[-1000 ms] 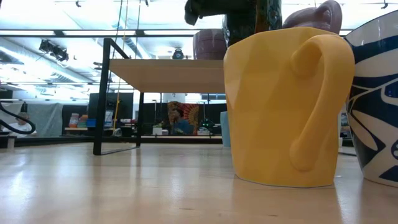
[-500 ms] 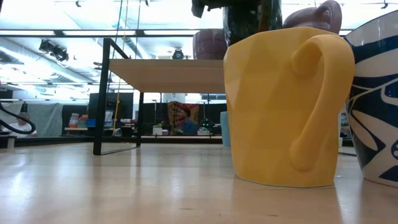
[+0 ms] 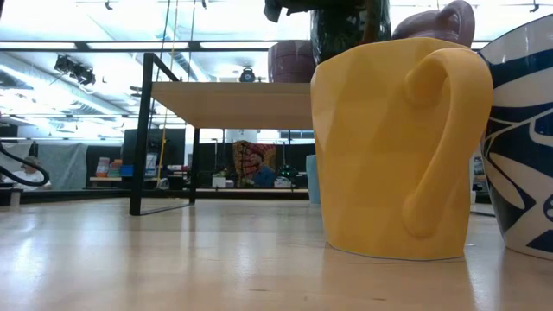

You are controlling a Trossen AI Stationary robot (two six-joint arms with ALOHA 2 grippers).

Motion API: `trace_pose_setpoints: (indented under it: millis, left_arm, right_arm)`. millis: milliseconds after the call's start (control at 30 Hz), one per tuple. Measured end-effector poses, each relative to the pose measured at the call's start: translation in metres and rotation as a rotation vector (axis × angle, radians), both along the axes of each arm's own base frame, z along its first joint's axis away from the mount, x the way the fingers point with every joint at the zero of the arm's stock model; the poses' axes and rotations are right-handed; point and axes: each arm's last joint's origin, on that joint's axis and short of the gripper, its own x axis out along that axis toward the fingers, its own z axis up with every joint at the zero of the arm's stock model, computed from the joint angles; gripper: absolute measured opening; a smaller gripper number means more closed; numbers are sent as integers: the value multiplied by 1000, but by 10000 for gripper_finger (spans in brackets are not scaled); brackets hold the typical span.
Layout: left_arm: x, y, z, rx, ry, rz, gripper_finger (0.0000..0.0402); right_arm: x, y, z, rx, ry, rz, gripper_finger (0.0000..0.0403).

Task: Place coffee mugs
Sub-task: Put the patterned dark blue mug on the shelf

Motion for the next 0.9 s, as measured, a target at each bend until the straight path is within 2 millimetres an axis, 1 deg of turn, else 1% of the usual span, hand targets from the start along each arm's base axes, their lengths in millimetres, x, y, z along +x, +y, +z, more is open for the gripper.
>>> trace_pose_setpoints:
  millis: [200,367,667,767,900]
  left_arm:
    - [-1,-3,1,-4,0,-6,242]
    - [-9,-3,8,-18,23,-9,242]
    - [-25,4,11,-96,147,38,242]
    - [-26,8,7,-103,190,63,242]
    - [-25,19,2,-128,224,115,242]
  right_arm:
    - [0,0,0,5,5,10,176]
    - [0,1,0,14,11,14,176]
    - [0,1,0,15,13,18,176]
    - [0,1,0,14,13,19,176]
    - [0,1,0,14,13,18,176]
